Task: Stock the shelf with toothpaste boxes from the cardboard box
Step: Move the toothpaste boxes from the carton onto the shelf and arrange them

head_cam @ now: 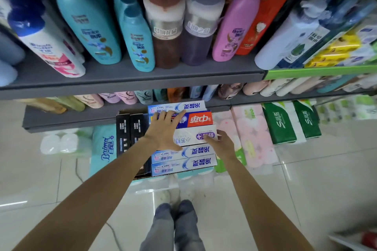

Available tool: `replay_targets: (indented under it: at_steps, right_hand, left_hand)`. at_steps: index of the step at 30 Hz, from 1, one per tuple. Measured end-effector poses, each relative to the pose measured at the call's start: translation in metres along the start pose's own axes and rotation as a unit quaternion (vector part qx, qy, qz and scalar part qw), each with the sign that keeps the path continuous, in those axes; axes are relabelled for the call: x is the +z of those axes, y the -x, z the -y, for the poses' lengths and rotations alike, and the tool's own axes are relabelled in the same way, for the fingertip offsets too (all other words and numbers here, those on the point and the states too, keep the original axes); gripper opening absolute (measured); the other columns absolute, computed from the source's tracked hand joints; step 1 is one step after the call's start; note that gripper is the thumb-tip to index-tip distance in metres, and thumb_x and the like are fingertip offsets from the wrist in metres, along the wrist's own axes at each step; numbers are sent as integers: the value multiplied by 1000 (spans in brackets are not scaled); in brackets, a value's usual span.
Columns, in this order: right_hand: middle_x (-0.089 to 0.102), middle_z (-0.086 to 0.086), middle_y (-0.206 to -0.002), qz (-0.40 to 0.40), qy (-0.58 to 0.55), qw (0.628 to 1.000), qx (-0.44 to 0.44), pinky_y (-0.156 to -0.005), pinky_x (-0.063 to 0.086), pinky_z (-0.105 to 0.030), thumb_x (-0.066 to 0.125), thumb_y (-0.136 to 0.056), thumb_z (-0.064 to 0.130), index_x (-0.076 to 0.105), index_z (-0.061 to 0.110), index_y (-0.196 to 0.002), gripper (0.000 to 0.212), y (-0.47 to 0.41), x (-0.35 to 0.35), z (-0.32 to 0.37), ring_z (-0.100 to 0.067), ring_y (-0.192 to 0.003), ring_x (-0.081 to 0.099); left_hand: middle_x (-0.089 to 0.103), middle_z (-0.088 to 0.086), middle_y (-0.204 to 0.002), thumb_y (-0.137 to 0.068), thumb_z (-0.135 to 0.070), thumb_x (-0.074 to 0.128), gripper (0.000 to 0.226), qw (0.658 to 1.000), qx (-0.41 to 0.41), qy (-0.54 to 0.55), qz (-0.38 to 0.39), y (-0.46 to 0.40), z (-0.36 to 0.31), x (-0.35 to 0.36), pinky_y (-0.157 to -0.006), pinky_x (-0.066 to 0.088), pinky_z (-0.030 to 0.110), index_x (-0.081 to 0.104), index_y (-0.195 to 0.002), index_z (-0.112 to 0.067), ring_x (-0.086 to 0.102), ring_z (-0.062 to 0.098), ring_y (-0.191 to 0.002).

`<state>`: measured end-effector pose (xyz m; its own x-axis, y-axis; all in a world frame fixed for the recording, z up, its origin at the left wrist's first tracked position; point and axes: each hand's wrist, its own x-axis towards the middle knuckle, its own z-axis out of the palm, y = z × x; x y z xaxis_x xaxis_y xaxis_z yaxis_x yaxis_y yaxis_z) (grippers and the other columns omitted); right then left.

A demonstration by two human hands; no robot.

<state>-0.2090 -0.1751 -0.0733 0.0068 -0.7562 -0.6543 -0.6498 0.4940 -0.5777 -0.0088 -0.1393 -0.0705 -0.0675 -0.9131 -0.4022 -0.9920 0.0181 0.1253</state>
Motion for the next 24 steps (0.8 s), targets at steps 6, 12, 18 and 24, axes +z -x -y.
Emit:
replay_targets:
  at_steps: [6, 12, 18, 24]
  right_hand:
    - [70, -3, -100, -53, -28, 998, -23, -75, 46, -28, 74, -78, 32, 59, 11, -118, 48, 1, 2, 4, -17, -83, 63]
    - [62, -15, -106, -64, -351, 932, 71, -83, 54, -34, 78, -74, 6, 51, -2, -116, 51, 9, 6, 11, -28, -95, 64]
    - [65, -7, -80, -12, -450, 886, 110, -66, 57, -24, 69, -83, 11, 52, 8, -78, 18, 20, 13, 8, -19, -75, 62]
    - [65, -10, -97, -27, -493, 866, 80, -81, 57, -44, 63, -89, 17, 39, 16, -113, 34, 33, 15, 12, -22, -87, 65]
  left_hand:
    - [26, 7, -149, -50, -82, 64, 131, 998, 15, 35, 53, -8, 8, -14, -110, 22, 47, -5, -148, -30, 28, 29, -133]
    - [28, 11, -143, -49, -81, 67, 131, 995, 20, 79, 58, -10, 10, -15, -109, 24, 45, -9, -146, -38, 29, 30, -128]
    - [36, 13, -140, -73, -76, 48, 99, 992, 1, 107, 68, -22, 22, -26, -96, 41, 41, 11, -148, -24, 45, 30, -124]
    - [49, 7, -130, -83, -68, 41, 69, 992, -54, 117, 2, -5, 30, -28, -78, 49, 34, 41, -133, -20, 58, 23, -108]
